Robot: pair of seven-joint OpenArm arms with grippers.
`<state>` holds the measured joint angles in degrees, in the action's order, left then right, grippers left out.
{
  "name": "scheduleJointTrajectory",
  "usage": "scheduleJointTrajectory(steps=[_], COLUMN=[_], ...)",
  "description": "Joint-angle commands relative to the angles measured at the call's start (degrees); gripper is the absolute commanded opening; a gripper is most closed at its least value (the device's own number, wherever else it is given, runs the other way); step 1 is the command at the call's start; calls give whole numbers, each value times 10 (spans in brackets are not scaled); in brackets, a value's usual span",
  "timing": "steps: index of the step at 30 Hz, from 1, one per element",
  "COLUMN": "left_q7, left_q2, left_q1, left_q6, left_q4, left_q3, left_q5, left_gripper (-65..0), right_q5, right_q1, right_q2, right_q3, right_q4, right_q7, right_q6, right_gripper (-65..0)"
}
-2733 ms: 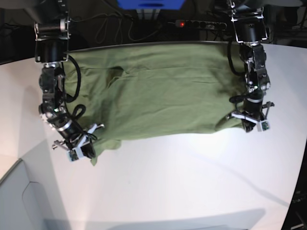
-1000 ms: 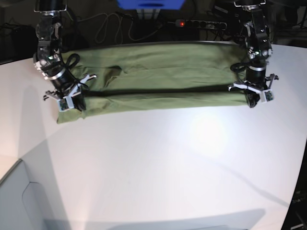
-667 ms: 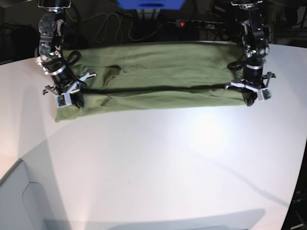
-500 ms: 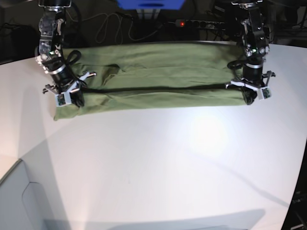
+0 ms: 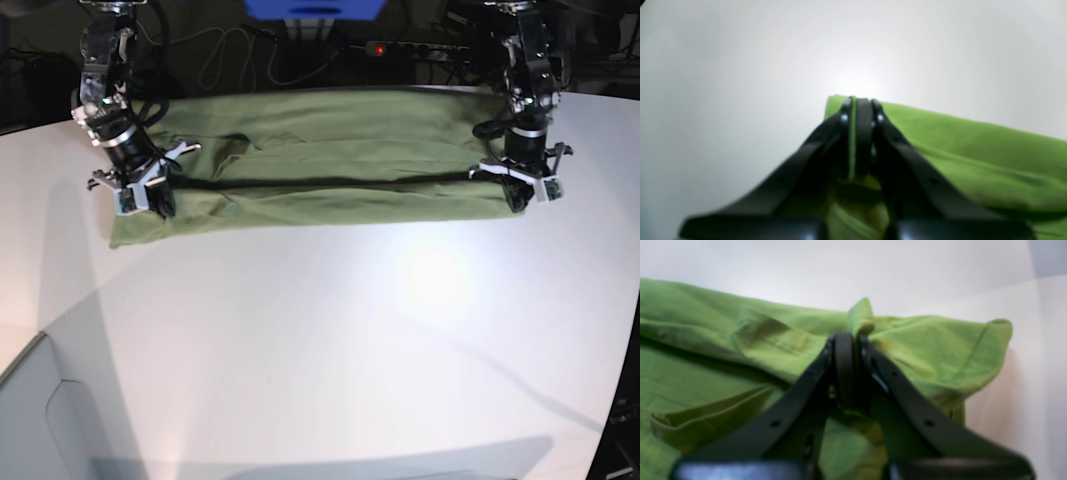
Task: Fold the T-shirt properly
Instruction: 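Lower the folded edge onto the shirt and open both grippers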
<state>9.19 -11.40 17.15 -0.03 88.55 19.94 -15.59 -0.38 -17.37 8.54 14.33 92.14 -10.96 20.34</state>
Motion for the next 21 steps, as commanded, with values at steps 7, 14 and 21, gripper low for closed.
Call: scheduleJointTrajectory(steps=[7, 14, 21], left_q7=[-14, -10, -10], left_q2=[-6, -6, -6], left_q1=[7, 8, 21], left_q6=[1, 0, 3], left_q4=[9, 9, 14], left_q3=[2, 2, 3], left_q5=[-2, -2, -2], left_gripper=[-650, -650, -586], right_q5=[4, 4, 4], right_q1=[2, 2, 4], right_q2=[6, 7, 7], right_q3=[2, 2, 3], right_q4=[9, 13, 15], right_q7=[12, 12, 12], right_q6=[0, 0, 0], right_gripper=[-614, -352, -346])
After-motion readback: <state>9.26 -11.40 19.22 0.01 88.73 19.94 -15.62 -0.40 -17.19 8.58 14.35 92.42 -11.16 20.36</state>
